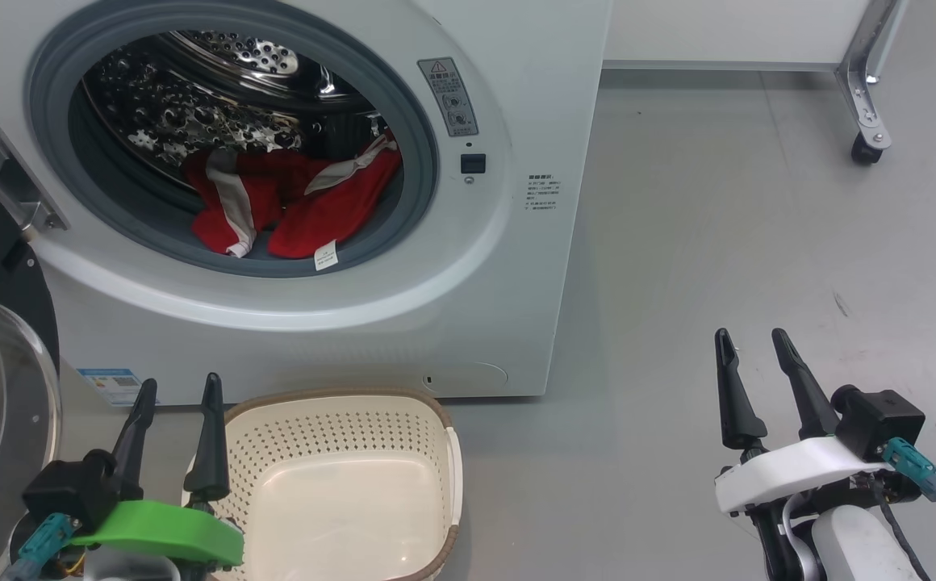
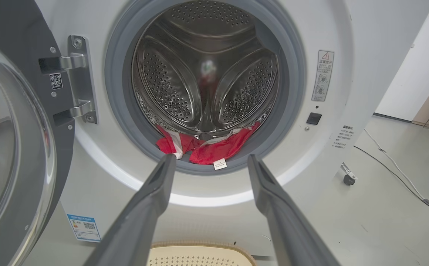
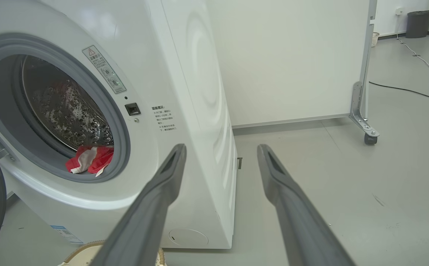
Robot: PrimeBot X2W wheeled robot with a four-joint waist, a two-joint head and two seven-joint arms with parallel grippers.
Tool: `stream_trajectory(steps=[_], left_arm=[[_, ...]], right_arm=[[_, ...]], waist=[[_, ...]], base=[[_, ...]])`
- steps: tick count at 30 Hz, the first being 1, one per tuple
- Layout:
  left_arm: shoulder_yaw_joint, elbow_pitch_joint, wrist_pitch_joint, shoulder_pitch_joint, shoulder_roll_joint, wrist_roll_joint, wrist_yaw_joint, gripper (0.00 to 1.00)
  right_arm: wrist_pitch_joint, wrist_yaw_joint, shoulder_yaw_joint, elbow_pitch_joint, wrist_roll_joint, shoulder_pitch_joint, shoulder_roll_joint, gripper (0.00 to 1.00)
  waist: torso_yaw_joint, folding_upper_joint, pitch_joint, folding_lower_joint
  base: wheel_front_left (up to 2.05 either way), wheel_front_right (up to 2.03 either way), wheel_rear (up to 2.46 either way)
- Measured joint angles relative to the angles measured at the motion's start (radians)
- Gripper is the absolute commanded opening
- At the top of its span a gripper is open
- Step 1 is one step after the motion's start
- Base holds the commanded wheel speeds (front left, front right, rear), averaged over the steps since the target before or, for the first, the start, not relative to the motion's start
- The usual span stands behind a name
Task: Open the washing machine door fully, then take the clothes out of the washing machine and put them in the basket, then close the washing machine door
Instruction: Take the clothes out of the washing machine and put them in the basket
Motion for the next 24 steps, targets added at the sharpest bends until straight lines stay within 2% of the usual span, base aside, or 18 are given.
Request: stream_trajectory(steps=[8, 18, 24], left_arm=[[0.0, -0.002, 0.004, 0.0, 0.0, 0.0, 0.0, 1.0], [0.007, -0.03, 0.025, 0.0, 0.007, 0.003, 0.021, 1.0], [0.012, -0.053, 0.044, -0.003, 0.035, 0.031, 0.037, 1.0]], right_arm=[[0.0, 0.0, -0.002, 0.0, 0.0, 0.0, 0.001, 1.0], [0.0, 0.0, 0.003, -0.019, -0.002, -0.001, 0.003, 1.0], [0.0, 0.0, 0.014, -0.032, -0.003, -0.004, 0.005, 1.0]], waist=[[0.0, 0.0, 0.007, 0.0], [-0.007, 0.0, 0.044, 0.0], [-0.018, 0.0, 0.093, 0.0]], base=[[0.0, 0.0, 0.0], [0.0, 0.0, 0.0], [0.0, 0.0, 0.0]])
